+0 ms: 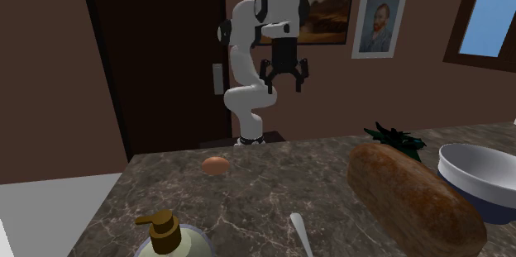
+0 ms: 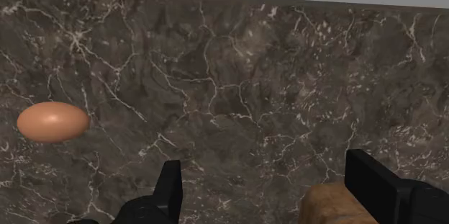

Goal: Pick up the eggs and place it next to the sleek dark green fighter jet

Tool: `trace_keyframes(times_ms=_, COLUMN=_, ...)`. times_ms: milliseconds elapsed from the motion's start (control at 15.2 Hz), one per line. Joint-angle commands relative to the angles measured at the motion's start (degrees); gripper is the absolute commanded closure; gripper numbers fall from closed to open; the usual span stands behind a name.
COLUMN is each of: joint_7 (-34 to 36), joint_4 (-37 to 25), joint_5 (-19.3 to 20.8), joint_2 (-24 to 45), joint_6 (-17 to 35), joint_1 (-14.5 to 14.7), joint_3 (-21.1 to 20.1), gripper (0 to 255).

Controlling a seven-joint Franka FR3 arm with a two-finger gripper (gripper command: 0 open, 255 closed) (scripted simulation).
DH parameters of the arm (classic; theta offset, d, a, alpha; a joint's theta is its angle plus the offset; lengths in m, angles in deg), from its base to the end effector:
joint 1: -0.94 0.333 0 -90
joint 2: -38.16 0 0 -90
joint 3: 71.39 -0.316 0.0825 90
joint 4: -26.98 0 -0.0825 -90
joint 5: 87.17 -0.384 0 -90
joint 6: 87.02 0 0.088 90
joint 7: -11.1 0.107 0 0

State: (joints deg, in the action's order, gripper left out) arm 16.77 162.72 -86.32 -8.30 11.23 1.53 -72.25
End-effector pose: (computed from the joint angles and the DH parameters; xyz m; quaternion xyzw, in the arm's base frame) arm 0.3142 0.0081 0.6058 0.9961 -0.0381 0.0788 0.0081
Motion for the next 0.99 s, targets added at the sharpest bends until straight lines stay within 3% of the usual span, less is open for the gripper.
trace_keyframes(times_ms=0, joint_7=0.0, joint_4=0.0, joint_5=0.0, joint_2=0.0, joint_6=0.0, joint_1=0.0, joint_3=0.0, gripper=0)
trace_keyframes(times_ms=924, joint_7=20.4, joint_4=1.5, joint_5=6.1, joint_2=17.8, joint_6=13.8, joint_1=-14.9, joint_3=2.4, gripper=0)
